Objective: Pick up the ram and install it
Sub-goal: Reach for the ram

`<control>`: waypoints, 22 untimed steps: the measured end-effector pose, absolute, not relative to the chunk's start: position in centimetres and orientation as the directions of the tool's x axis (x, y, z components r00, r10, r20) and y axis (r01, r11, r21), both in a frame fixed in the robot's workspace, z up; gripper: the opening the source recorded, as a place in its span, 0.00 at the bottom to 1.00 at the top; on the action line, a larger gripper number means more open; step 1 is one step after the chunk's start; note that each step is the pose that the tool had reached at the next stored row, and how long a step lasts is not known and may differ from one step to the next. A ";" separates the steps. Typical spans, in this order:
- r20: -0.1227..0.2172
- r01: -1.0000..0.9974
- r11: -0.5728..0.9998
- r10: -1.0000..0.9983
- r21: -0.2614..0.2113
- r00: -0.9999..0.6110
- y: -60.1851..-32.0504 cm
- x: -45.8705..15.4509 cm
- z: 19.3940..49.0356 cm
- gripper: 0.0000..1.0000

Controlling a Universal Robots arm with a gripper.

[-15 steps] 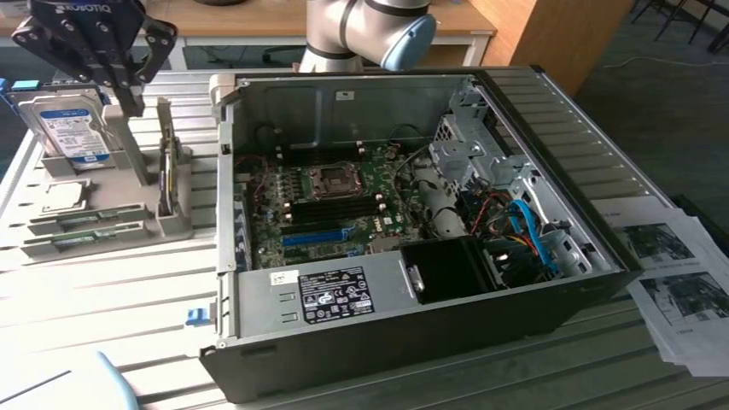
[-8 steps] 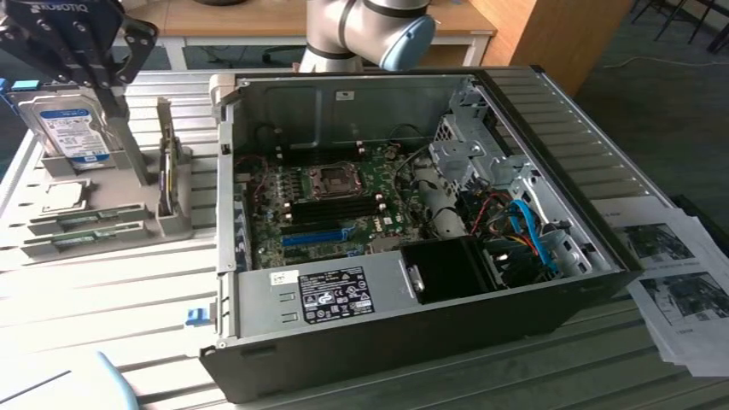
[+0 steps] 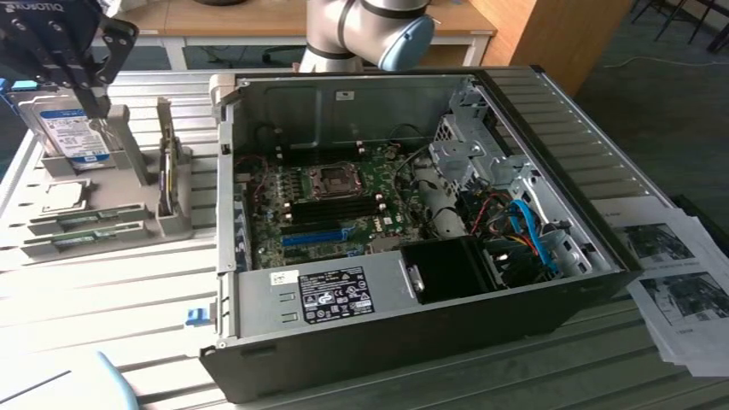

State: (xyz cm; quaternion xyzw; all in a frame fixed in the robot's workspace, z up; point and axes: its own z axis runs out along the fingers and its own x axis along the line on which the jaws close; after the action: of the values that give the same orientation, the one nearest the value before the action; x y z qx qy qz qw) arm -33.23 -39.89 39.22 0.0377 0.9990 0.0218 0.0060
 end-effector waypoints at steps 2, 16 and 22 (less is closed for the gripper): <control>-0.010 0.075 0.996 0.076 0.044 -0.997 -39.9 -33.6 39.2 0.09; -0.010 0.075 0.996 0.076 0.044 -0.997 -39.9 -36.2 39.2 0.09; -0.010 0.075 0.996 0.076 0.044 -0.997 -39.9 -37.4 39.2 0.09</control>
State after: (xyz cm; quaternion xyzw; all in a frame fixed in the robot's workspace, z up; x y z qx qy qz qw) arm -37.36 -39.89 39.21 0.0377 0.9990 0.0218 0.0060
